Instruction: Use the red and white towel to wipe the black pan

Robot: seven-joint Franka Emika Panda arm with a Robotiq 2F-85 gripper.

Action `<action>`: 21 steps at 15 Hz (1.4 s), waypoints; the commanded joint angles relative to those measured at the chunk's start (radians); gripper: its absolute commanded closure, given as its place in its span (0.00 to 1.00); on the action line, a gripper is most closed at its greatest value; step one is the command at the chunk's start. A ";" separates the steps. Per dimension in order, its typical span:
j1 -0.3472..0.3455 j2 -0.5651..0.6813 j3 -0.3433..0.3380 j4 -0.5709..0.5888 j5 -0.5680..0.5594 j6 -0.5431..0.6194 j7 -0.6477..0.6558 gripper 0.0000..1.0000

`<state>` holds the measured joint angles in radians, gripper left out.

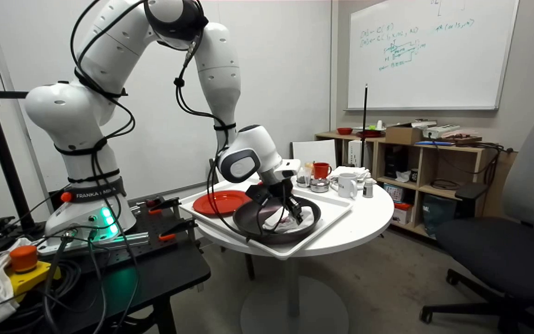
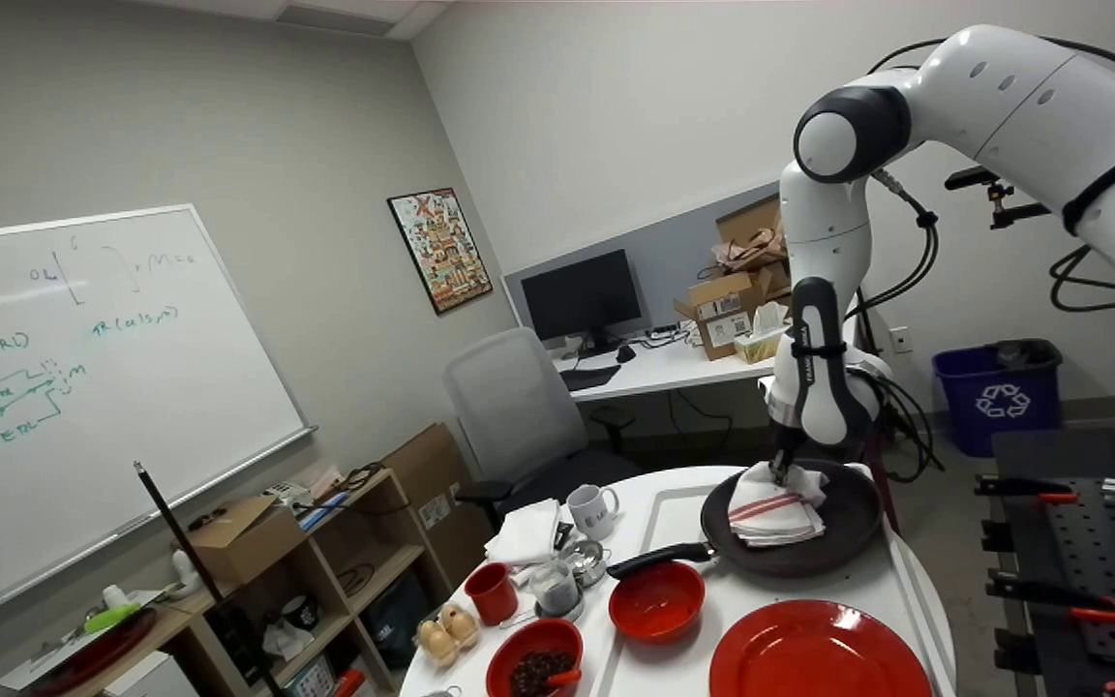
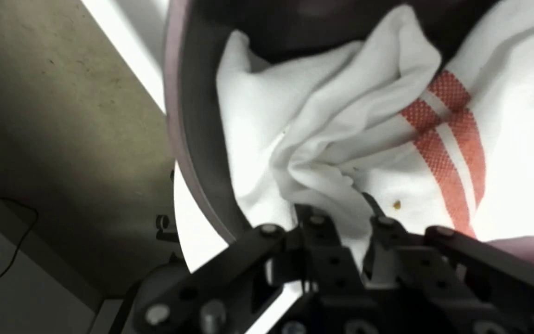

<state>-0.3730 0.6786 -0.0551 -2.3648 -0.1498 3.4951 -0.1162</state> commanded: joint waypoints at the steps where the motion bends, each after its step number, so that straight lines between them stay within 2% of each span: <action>1: -0.088 -0.041 0.109 0.086 -0.064 -0.010 0.049 0.97; 5: -0.252 -0.085 0.299 0.113 -0.186 -0.030 0.081 0.97; 8: -0.431 -0.099 0.487 0.070 -0.240 -0.037 0.039 0.97; 13: -0.759 -0.113 0.790 -0.083 -0.376 -0.042 0.010 0.97; 15: -0.859 -0.143 0.883 -0.170 -0.383 -0.042 0.018 0.97; 17: -0.901 -0.213 0.931 -0.255 -0.376 -0.042 0.083 0.97; 21: -0.830 -0.407 1.005 -0.386 -0.209 -0.042 0.220 0.97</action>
<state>-1.2523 0.4688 0.8918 -2.6451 -0.4688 3.4536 -0.0250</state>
